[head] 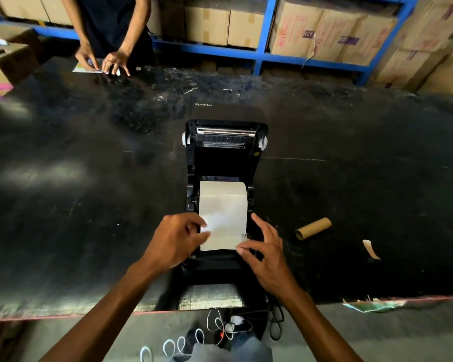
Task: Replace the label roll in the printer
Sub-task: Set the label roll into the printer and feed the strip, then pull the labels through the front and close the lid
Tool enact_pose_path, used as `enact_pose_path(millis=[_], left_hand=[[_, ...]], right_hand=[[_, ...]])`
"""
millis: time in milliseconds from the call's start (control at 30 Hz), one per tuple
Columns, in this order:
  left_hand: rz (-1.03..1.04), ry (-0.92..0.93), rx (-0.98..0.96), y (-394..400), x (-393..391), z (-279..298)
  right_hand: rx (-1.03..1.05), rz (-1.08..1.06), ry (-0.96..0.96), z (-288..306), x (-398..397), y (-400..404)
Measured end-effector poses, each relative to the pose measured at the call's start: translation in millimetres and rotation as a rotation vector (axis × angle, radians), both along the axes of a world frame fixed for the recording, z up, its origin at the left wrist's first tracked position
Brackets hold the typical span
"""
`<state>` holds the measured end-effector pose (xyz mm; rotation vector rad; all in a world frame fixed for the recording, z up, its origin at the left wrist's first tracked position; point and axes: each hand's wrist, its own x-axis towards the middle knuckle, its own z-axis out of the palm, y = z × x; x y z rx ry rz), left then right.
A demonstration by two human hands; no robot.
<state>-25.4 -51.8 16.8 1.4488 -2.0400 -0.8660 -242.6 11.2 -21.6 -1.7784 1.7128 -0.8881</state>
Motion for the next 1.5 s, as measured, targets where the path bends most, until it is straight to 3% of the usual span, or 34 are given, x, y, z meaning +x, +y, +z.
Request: enact_pose_path(millis=[67,133,333,600,1000,1100,1267,1400,1500], left_hand=[[-0.205,-0.091,-0.004,11.3,0.1,-3.1],[-0.286,-0.213,-0.087,19.7,-2.8,-9.5],[-0.269,-0.177,-0.221,34.9,-0.7,-20.8],[-0.223,-0.208,-0.203,65.7,2.8,-32.2],[-0.074,-0.249,-0.110,116.9,2.6,-31.1],[-0.008,-0.190,0.030,124.8,4.0,-36.9],[0.350,0.058,0.160,115.2,3.6,-32.3],[0.496,0.255,0.346,99.9,3.5,-25.9],[0.580,0.386,0.535,86.3,-1.1,-23.2]], right_hand=[[-0.026,0.017,0.050,-1.6,1.4,2.2],[-0.046,0.025,0.070,-3.7,1.3,5.4],[-0.100,0.061,0.120,-11.1,-0.8,19.1],[-0.217,0.205,0.189,-22.5,-4.8,38.8],[-0.072,0.321,0.299,-19.7,0.0,71.6],[-0.049,0.323,0.329,-23.4,-0.2,75.0],[-0.001,0.388,0.358,-16.1,-11.4,70.9],[0.048,0.371,0.258,28.8,-23.8,32.3],[-0.089,0.251,0.201,82.7,-23.3,-24.9]])
